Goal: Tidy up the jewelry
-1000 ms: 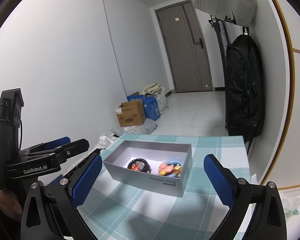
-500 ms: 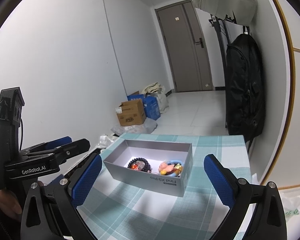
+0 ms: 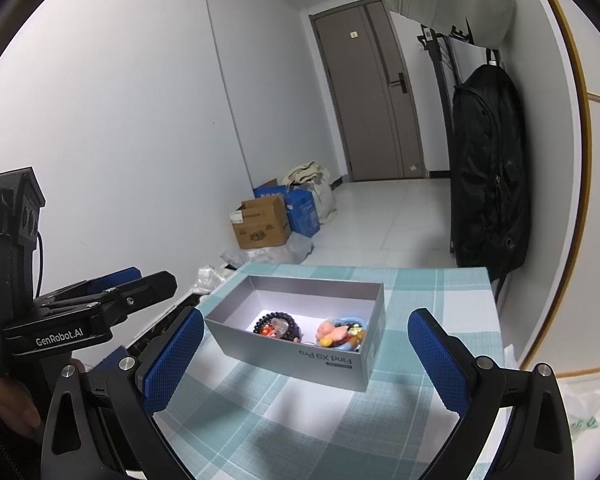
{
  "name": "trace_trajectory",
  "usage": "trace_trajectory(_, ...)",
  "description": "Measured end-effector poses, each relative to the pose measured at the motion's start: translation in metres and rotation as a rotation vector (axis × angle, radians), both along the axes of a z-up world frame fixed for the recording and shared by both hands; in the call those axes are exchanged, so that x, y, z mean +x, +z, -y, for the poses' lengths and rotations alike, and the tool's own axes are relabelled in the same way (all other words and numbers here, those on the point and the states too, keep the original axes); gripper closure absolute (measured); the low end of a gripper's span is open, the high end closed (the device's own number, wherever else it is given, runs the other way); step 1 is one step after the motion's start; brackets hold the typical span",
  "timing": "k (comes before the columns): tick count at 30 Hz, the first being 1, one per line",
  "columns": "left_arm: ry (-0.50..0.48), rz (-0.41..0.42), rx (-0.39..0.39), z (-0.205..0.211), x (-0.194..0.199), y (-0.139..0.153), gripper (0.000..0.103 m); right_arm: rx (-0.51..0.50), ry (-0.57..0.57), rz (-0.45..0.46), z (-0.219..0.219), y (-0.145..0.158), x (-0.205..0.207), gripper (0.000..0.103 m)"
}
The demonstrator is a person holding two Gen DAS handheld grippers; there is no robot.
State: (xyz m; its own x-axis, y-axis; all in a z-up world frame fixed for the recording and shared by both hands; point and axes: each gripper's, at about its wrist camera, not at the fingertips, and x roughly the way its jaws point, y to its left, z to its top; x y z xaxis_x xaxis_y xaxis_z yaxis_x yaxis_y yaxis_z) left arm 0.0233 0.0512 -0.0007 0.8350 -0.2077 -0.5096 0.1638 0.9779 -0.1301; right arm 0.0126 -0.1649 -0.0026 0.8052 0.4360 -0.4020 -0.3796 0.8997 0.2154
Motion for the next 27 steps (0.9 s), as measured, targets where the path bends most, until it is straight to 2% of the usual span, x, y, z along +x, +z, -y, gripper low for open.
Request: trace_trajectory(27,-0.023,0.005,-0.032,-0.0017,0.0003,0.0027,0.02,-0.01,0.0,0.0,-0.0022,-0.0015,-0.0007,0.0)
